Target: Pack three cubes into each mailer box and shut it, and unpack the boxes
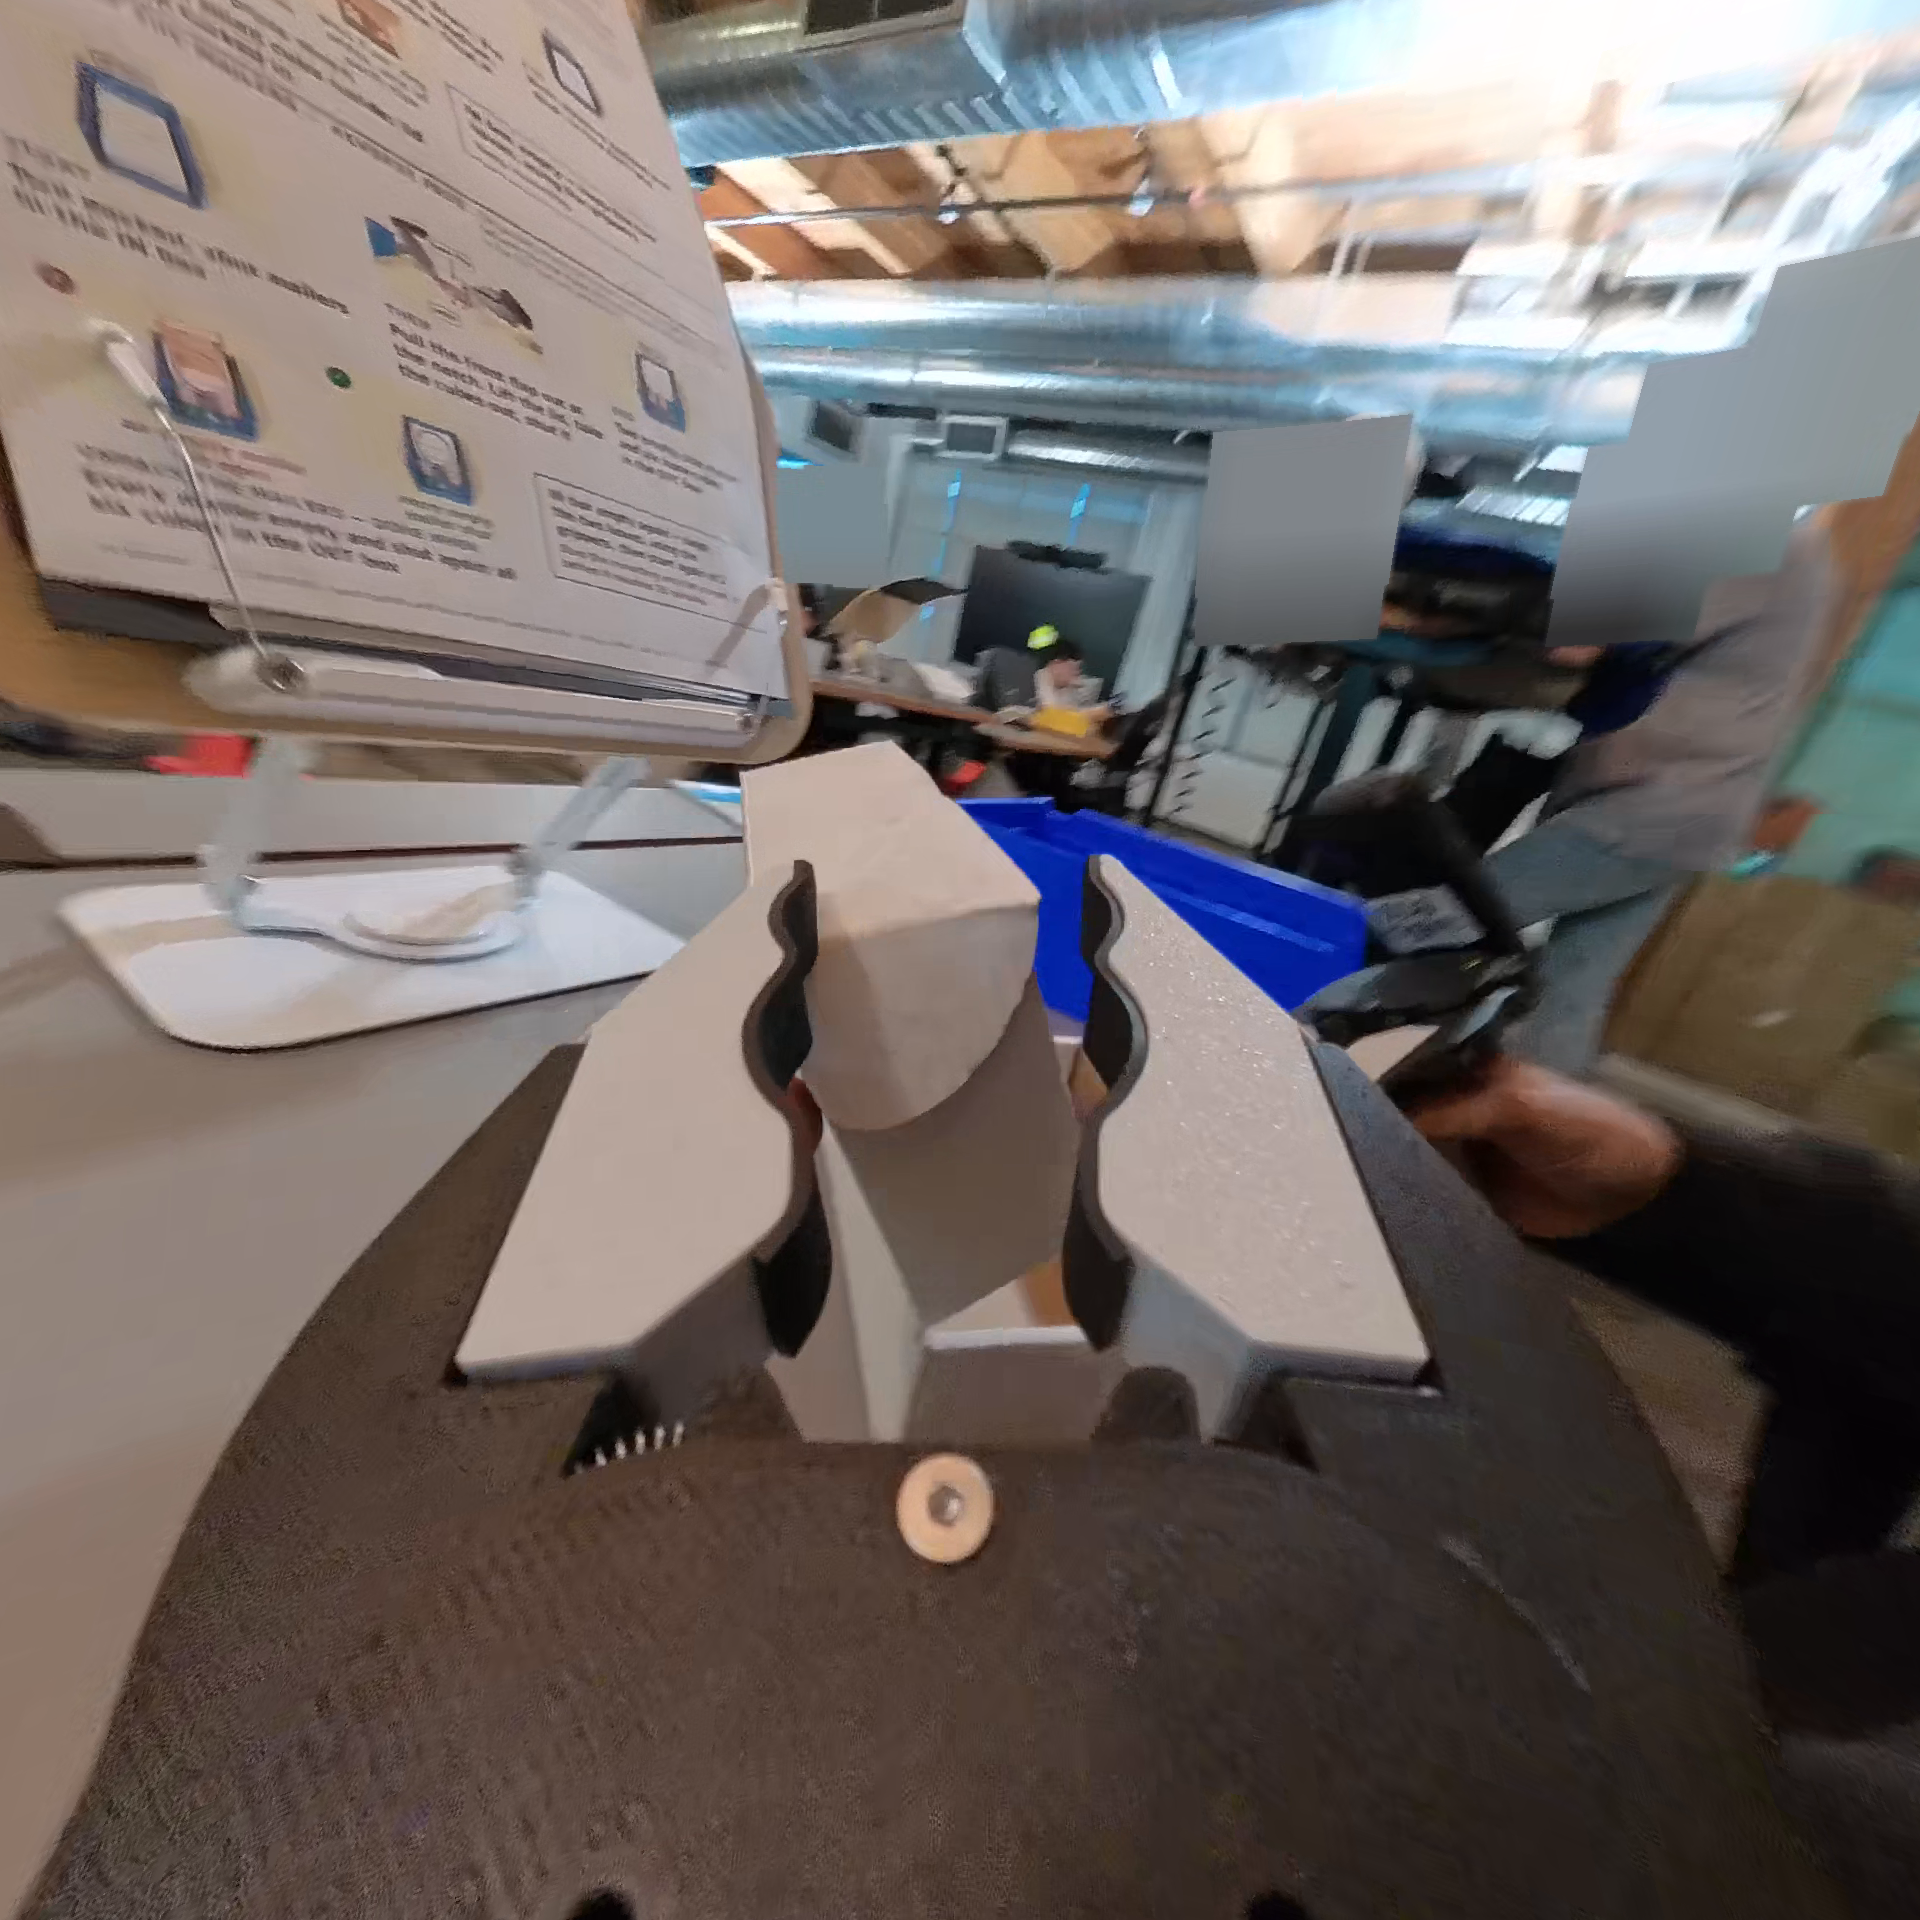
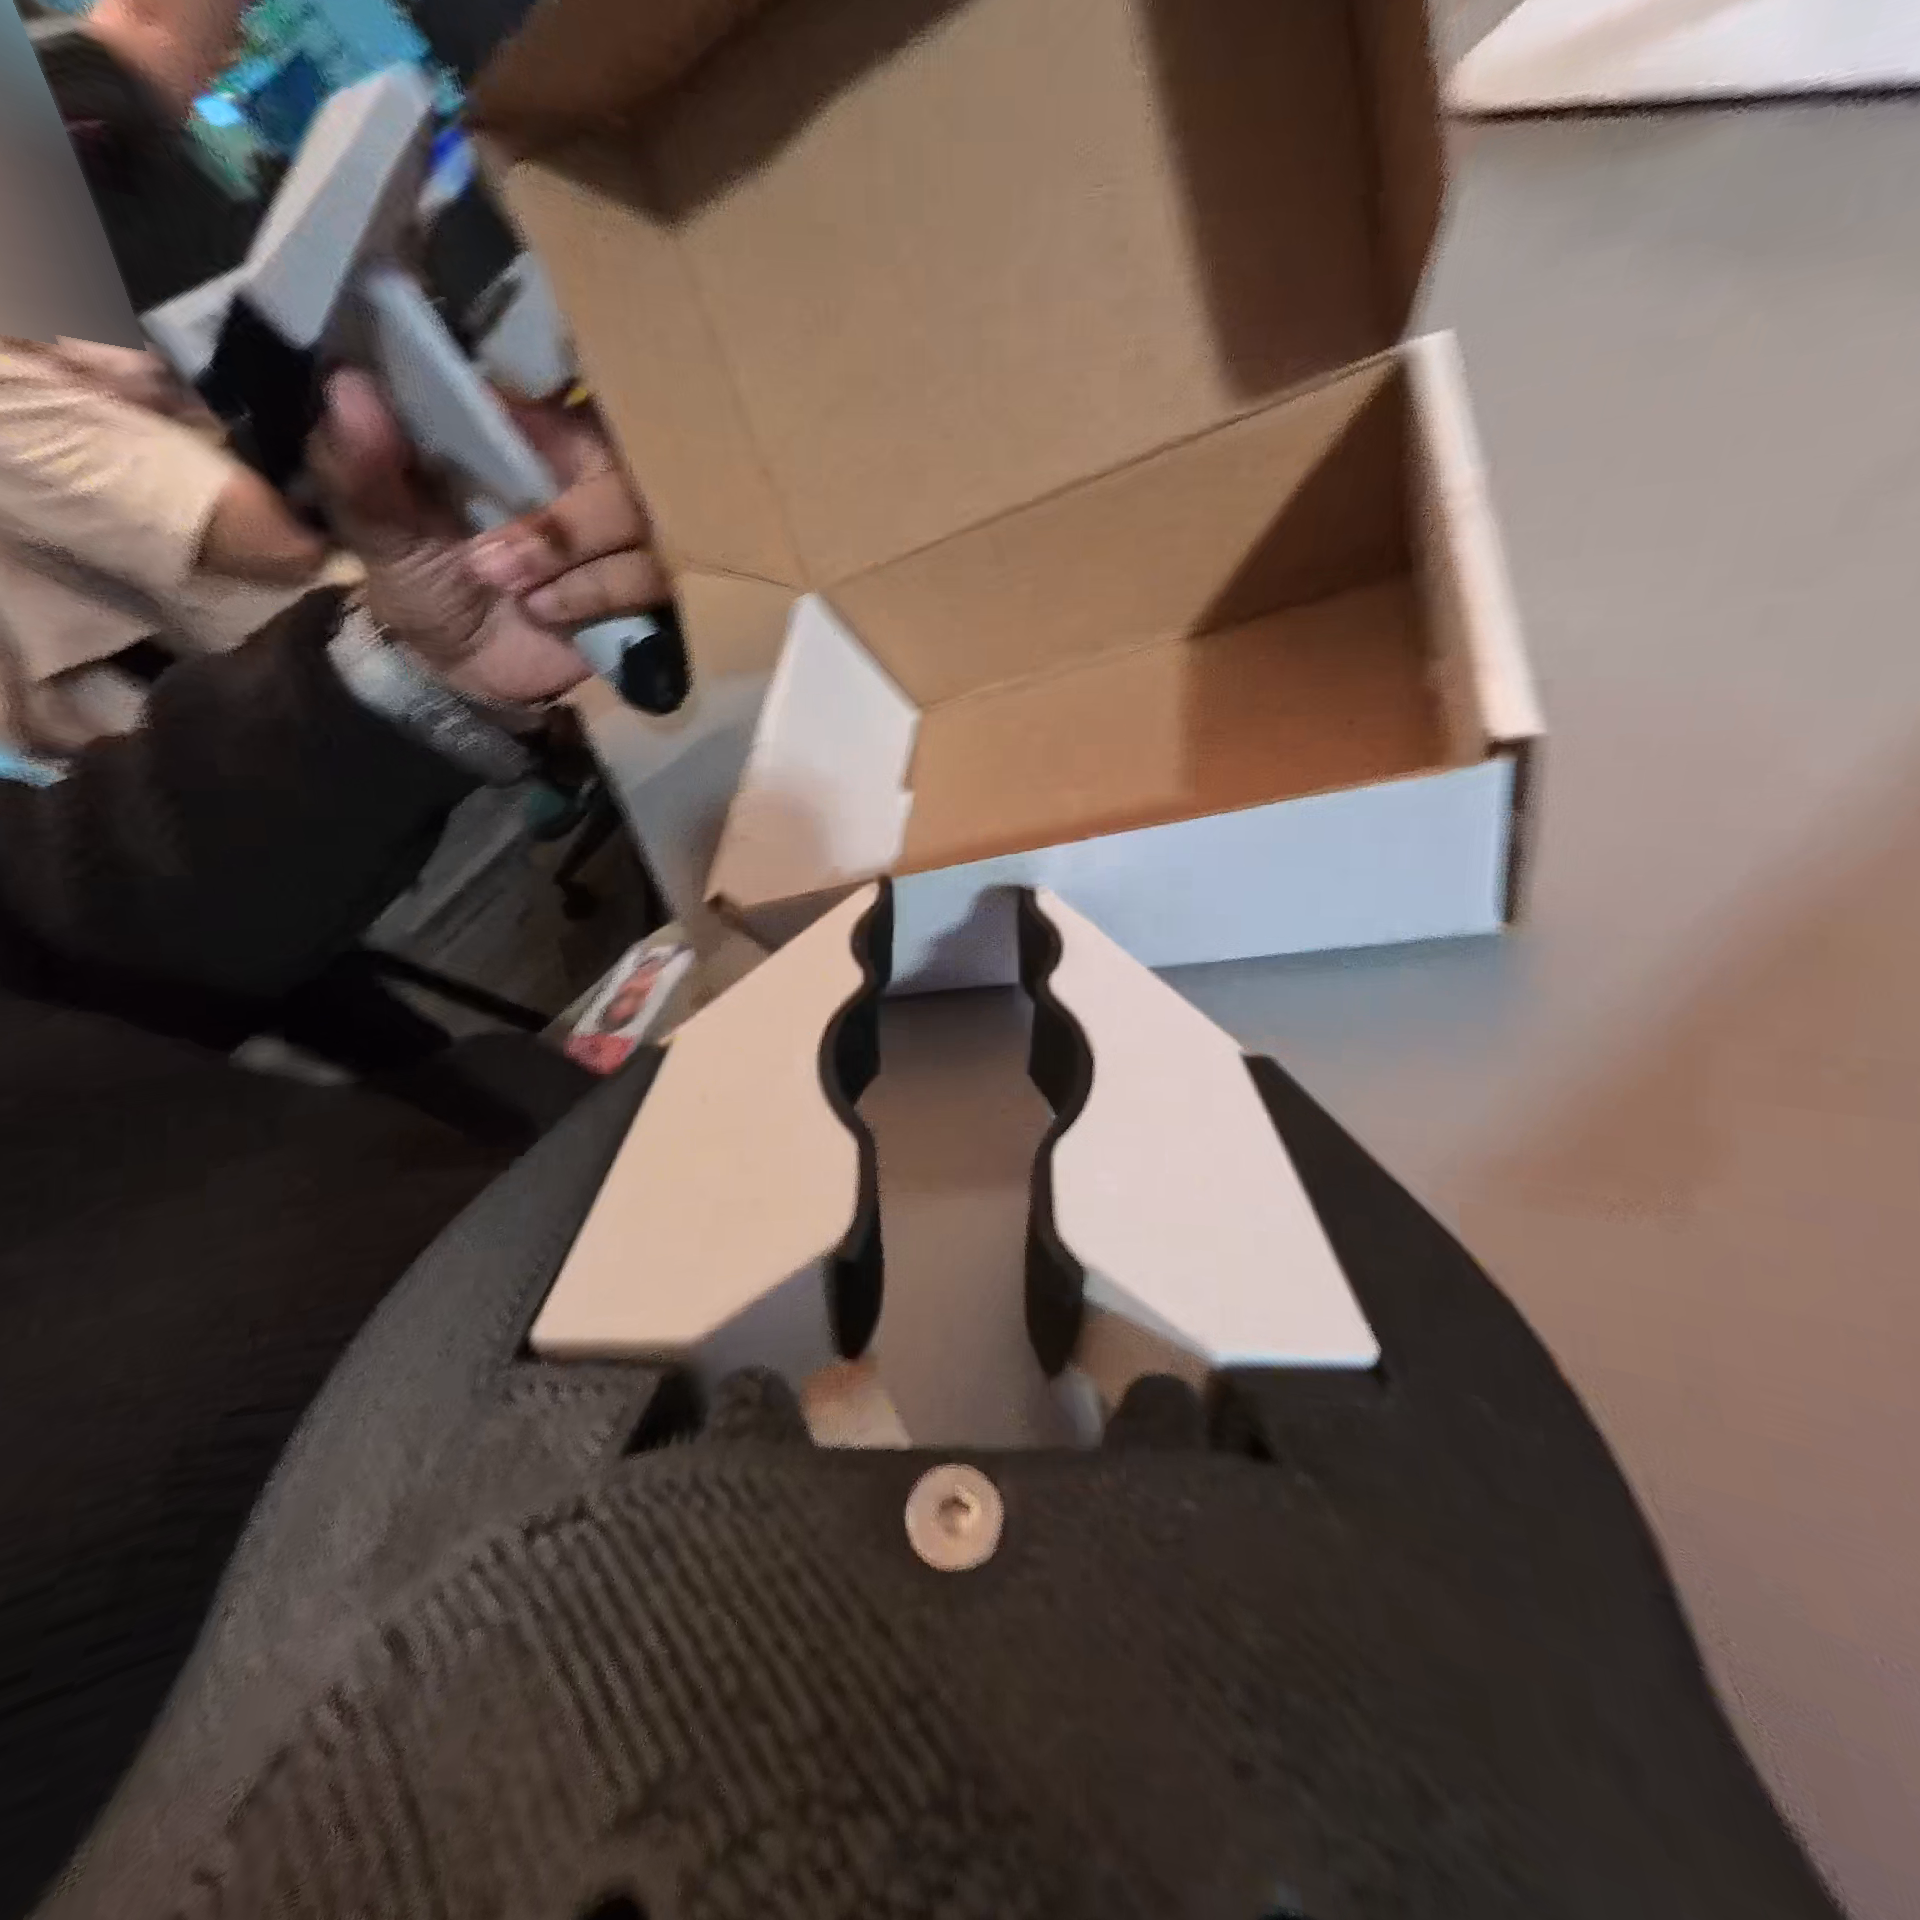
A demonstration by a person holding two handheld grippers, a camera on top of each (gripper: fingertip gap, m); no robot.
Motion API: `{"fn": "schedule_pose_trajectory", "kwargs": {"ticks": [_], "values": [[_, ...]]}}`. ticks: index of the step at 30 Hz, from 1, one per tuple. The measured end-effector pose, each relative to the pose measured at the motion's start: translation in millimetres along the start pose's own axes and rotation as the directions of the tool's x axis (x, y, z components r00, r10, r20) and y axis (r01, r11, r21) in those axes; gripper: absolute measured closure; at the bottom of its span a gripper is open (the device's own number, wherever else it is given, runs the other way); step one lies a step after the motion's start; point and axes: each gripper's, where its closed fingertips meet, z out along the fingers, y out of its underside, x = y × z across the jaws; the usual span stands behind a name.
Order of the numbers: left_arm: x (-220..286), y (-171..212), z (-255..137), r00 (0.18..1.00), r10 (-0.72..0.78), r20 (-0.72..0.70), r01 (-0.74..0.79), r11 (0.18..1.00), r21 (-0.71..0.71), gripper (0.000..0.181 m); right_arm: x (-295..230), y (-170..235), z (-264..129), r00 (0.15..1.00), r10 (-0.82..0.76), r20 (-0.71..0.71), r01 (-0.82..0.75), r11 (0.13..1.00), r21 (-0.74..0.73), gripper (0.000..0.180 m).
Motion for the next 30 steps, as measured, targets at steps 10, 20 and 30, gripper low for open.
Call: {"fn": "schedule_pose_trajectory", "kwargs": {"ticks": [10, 20, 30], "values": [[-26.1, -31.3, -20.4, 0.985, -0.173, 0.026, 0.168, 0.975, 0.145, 0.121, -6.1, -38.4, -27.1, 0.992, -0.116, -0.041, 0.122, 0.969, 0.217, 0.149], [-71.7, -48.9, -65.9, 0.919, -0.245, 0.310, 0.185, 0.960, 0.210, 0.134, 49.0, -44.9, -38.8, 0.910, -0.162, -0.381, 0.246, 0.951, 0.185, 0.138], [-31.6, 42.6, -31.9, 0.938, -0.260, 0.228, 0.313, 0.919, -0.240, 0.124, 49.4, -22.7, -14.4, 0.958, -0.104, -0.267, 0.136, 0.986, 0.101, 0.127]]}}
